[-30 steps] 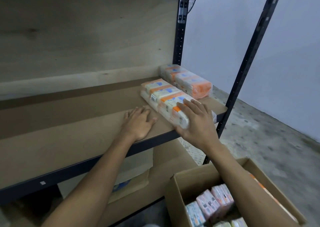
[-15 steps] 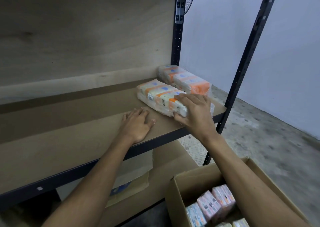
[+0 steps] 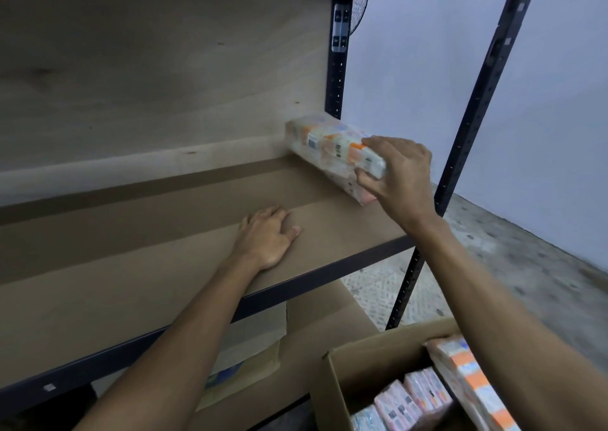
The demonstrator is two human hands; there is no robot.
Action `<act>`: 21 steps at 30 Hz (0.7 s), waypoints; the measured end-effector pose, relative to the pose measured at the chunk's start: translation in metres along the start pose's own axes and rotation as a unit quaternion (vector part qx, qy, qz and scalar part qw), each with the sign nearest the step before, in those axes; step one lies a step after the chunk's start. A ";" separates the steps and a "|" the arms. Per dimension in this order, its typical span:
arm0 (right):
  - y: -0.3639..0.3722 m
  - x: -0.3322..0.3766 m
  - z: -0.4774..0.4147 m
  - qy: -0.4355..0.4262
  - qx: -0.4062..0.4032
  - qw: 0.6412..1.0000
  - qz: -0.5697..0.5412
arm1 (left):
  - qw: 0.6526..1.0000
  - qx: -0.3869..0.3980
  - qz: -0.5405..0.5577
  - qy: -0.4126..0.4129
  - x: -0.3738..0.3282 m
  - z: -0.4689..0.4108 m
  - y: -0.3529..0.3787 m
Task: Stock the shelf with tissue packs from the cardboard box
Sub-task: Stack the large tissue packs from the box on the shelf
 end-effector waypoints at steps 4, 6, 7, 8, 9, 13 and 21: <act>0.025 -0.030 -0.014 0.025 0.015 0.999 0.016 | 1.000 0.015 -0.009 0.001 -0.009 -0.012 0.010; 0.040 -0.044 -0.017 0.037 0.021 0.999 0.018 | 1.000 0.022 -0.022 0.002 -0.008 -0.015 0.014; 0.046 -0.050 -0.018 0.038 0.023 0.999 0.020 | 0.999 0.020 -0.025 0.003 -0.007 -0.016 0.015; 0.052 -0.054 -0.018 0.038 0.022 0.999 0.021 | 1.000 0.017 -0.026 0.004 -0.006 -0.016 0.016; 0.057 -0.058 -0.019 0.036 0.021 0.999 0.023 | 1.000 0.013 -0.025 0.004 -0.006 -0.017 0.017; 0.072 -0.066 -0.026 0.034 0.028 0.999 0.031 | 1.000 0.002 -0.024 0.003 -0.005 -0.019 0.019; 0.093 -0.081 -0.032 0.023 0.116 0.992 0.039 | 1.000 -0.005 -0.028 0.002 -0.004 -0.021 0.022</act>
Point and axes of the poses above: each hand's wrist, its own z-axis away from the middle knuckle, its own y-axis out of the palm, x = y × z, the point moved 5 cm from there along -z, towards the middle knuckle, and after that the axes turned 11 degrees about -x, right-handed, at the moved point
